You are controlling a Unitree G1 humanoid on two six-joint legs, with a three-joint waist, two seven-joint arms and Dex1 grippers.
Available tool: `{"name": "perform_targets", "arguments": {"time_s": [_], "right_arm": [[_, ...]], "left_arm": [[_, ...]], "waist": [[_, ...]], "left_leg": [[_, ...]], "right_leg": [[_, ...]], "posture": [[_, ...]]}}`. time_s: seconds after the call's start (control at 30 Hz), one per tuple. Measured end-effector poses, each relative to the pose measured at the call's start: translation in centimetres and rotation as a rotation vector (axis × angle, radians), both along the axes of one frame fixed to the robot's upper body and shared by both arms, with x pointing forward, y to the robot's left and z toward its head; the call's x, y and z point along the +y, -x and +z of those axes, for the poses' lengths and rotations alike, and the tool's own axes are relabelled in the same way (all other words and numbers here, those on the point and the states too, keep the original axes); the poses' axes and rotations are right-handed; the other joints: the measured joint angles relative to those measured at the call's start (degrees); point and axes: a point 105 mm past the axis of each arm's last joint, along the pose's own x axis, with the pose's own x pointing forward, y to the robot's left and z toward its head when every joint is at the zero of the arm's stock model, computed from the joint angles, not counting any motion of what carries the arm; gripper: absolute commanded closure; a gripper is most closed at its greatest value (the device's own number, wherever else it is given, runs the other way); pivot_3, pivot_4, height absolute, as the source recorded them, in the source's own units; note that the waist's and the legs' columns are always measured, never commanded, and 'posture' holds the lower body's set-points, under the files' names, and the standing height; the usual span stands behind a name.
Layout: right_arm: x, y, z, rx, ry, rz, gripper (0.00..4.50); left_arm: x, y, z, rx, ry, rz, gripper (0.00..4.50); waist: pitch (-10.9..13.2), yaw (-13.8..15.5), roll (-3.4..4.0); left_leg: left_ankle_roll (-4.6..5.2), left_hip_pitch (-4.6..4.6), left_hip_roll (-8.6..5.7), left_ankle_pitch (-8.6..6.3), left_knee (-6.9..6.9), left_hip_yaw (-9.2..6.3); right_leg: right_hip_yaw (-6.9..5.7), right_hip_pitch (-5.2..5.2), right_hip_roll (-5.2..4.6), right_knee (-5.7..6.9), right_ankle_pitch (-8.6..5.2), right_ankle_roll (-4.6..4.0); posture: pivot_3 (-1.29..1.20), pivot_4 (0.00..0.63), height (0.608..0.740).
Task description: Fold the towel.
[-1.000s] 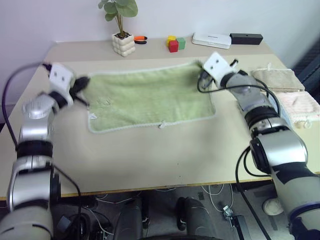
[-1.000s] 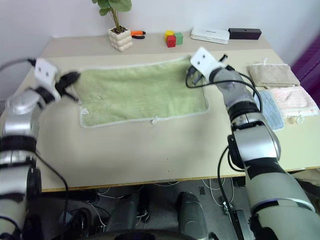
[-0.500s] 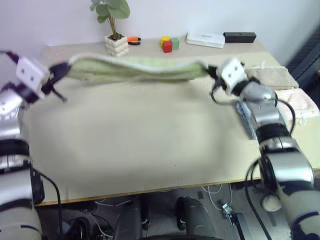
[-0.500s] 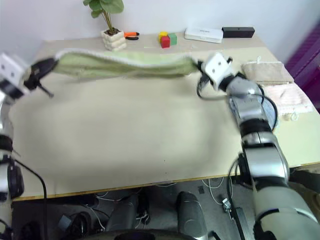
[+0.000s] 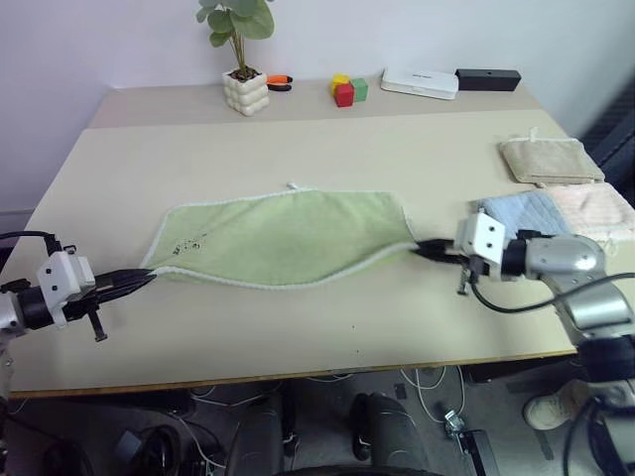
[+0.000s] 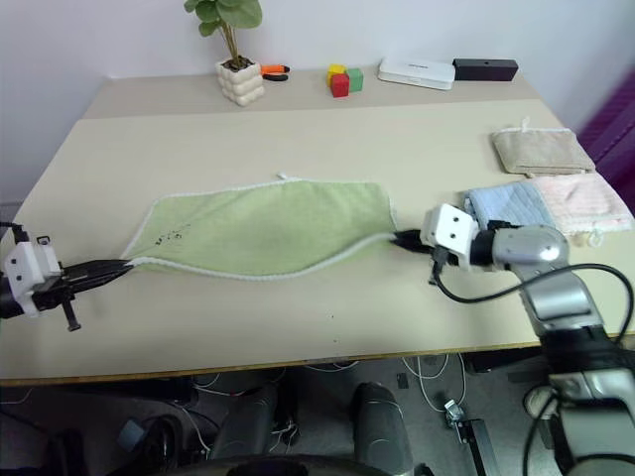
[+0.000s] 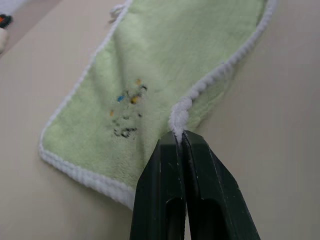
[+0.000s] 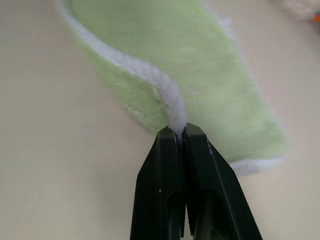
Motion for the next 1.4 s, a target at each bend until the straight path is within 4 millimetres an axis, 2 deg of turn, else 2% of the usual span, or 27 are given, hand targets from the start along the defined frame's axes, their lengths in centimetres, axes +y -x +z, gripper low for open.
{"name": "perform_targets", "arguments": {"time_s": [0.17, 0.3, 0.43, 0.63, 0.7, 0.83, 0.9, 1.17, 1.27, 1.4], "right_arm": [[-0.1, 2.4, 0.2, 0.131, -0.021, 0.036, 4.45], [-1.3, 4.0, -0.7, 0.223, -0.001, 0.017, 4.45], [-1.2, 4.5, -0.8, 0.237, 0.007, 0.028, 4.45], [-1.0, 1.6, 1.2, 0.109, -0.012, -0.023, 4.45], [-0.9, 0.7, 1.3, 0.092, -0.026, -0.034, 4.45], [-0.9, -2.2, 1.2, 0.032, -0.049, -0.095, 4.45], [-0.6, -3.0, 1.2, 0.006, -0.046, -0.1, 4.45], [-1.4, -5.2, -0.6, -0.054, -0.016, -0.191, 4.45], [-1.1, -5.6, -0.2, -0.073, -0.031, -0.193, 4.45], [-0.8, -7.0, 1.1, -0.155, -0.038, -0.227, 4.45]], "left_arm": [[-0.3, 1.7, -1.1, 0.079, 0.004, -0.036, 4.5], [1.0, 3.6, -1.9, 0.15, -0.011, -0.018, 4.5], [1.2, 3.9, -1.6, 0.159, 0.003, -0.014, 4.5], [0.0, -0.1, 2.0, -0.016, 0.101, 0.004, 4.5], [-0.2, -1.1, 2.5, -0.044, 0.119, 0.003, 4.5], [-1.2, -3.6, 2.7, -0.077, 0.149, -0.004, 4.5], [-1.6, -4.3, 2.5, -0.077, 0.143, -0.013, 4.5], [0.0, -6.0, 1.3, -0.082, 0.162, 0.083, 4.5], [0.2, -6.3, 1.1, -0.079, 0.17, 0.099, 4.5], [0.4, -7.2, 1.8, -0.128, 0.161, 0.123, 4.5]], "waist": [[0.0, -0.3, -0.02], [0.0, -0.1, -0.06], [0.0, 0.0, -0.07], [-0.1, 0.0, -0.17], [-0.1, -0.1, -0.17], [-0.1, -0.3, -0.17], [-0.1, -0.3, -0.17], [-0.1, -0.3, -0.17], [-0.1, -0.2, -0.18], [-0.1, -0.3, -0.18]], "left_leg": [[-0.11, 0.02, 0.03, -0.07, 0.0, 0.03], [-0.13, -0.02, 0.02, -0.1, -0.06, 0.05], [-0.17, -0.01, 0.02, -0.12, 0.02, 0.04], [-0.12, -0.06, -0.01, -0.13, 0.0, 0.06], [0.02, -0.09, -0.07, -0.04, -0.03, 0.19], [-0.07, -0.05, -0.09, 0.05, 0.05, 0.35], [-0.09, -0.04, -0.06, 0.05, 0.02, 0.34], [-0.28, -0.05, -0.08, 0.18, 0.04, 0.35], [-0.28, -0.05, -0.07, 0.18, 0.05, 0.33], [-0.18, -0.04, -0.08, 0.12, 0.07, 0.32]], "right_leg": [[-0.02, -0.08, -0.01, 0.01, -0.02, -0.05], [-0.02, -0.33, -0.03, -0.06, -0.05, -0.07], [-0.03, -0.31, -0.07, -0.07, -0.1, -0.18], [-0.04, -0.32, -0.08, -0.11, -0.08, -0.18], [-0.03, -0.16, -0.08, -0.02, -0.02, -0.07], [-0.07, -0.09, 0.1, 0.06, 0.07, 0.07], [-0.07, -0.1, 0.1, 0.08, 0.06, 0.07], [-0.07, -0.08, 0.12, 0.09, 0.07, 0.08], [-0.07, -0.08, 0.12, 0.11, 0.07, 0.08], [-0.08, -0.04, 0.12, 0.11, 0.07, 0.08]], "posture": [[0.0, 0.15, 0.74], [0.0, 0.15, 0.74], [0.0, 0.15, 0.74], [0.0, 0.15, 0.74], [0.0, 0.15, 0.74], [0.0, 0.15, 0.74], [0.0, 0.15, 0.74], [0.0, 0.15, 0.74], [0.0, 0.15, 0.74], [0.0, 0.15, 0.74]]}}
